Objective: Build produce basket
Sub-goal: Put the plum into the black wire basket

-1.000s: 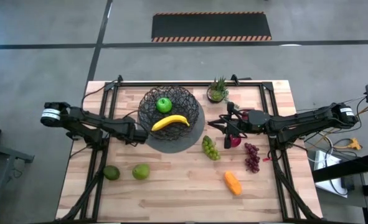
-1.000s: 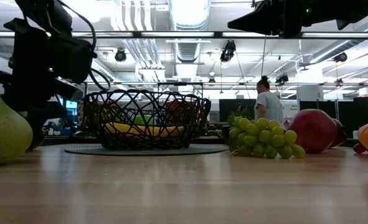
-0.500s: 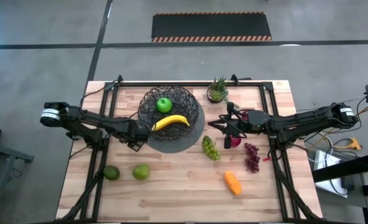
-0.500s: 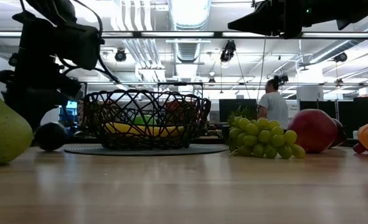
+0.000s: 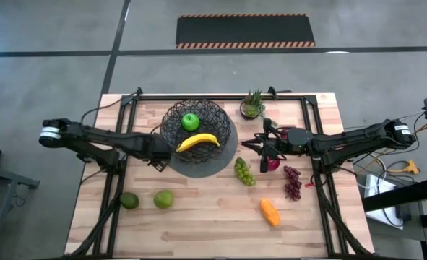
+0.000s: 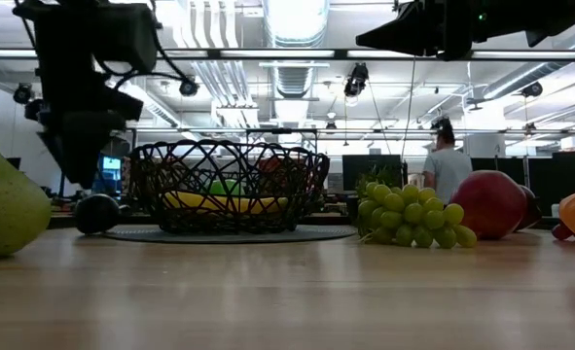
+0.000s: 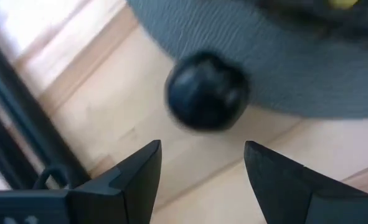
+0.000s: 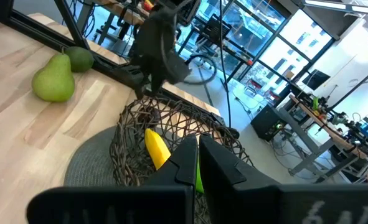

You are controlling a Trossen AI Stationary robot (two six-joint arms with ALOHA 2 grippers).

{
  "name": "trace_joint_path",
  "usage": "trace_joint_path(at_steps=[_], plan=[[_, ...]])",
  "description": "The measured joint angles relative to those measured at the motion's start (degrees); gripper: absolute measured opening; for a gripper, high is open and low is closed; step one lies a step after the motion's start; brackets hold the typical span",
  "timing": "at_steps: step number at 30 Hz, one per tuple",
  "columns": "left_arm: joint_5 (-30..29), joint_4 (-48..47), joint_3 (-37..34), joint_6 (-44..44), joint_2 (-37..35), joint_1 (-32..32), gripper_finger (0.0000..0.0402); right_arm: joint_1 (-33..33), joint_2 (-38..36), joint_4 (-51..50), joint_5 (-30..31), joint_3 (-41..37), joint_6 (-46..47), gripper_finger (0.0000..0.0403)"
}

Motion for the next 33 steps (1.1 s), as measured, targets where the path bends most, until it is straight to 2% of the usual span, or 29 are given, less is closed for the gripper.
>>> trace_joint_path(at_steps=[4, 8, 14, 18, 23, 28, 33], plan=[[-1.94, 3.42, -0.75, 2.42, -3.20, 0.02, 0.0215, 0.00, 0.00, -0.04, 0.00, 0.00, 0.00, 0.0009], [-4.02, 4.15, -1.53, 0.99, -5.21, 0.08, 0.0244, 0.00, 0.00, -0.04, 0.00, -0.01, 0.02, 0.0009], [-5.39, 4.70, -2.62, -1.55, -3.80, 0.09, 0.0311, -0.01, 0.00, -0.06, 0.00, -0.02, 0.01, 0.0009], [-5.41, 5.10, -2.99, 0.27, -1.38, 0.09, 0.0329, 0.00, 0.00, -0.07, 0.00, -0.01, 0.02, 0.0009], [-5.41, 6.64, -3.03, 6.46, 1.64, 0.09, 0.0331, 0.00, 0.00, -0.09, 0.00, -0.02, 0.02, 0.0009], [-5.44, 7.47, -3.42, 16.65, 3.47, 0.09, 0.0331, 0.00, 0.00, -0.20, -0.02, -0.01, 0.04, 0.0009], [-5.38, 12.37, -5.54, 22.22, 3.53, 0.11, 0.0331, 0.00, 0.00, -0.44, -0.02, -0.01, 0.04, 0.0009]])
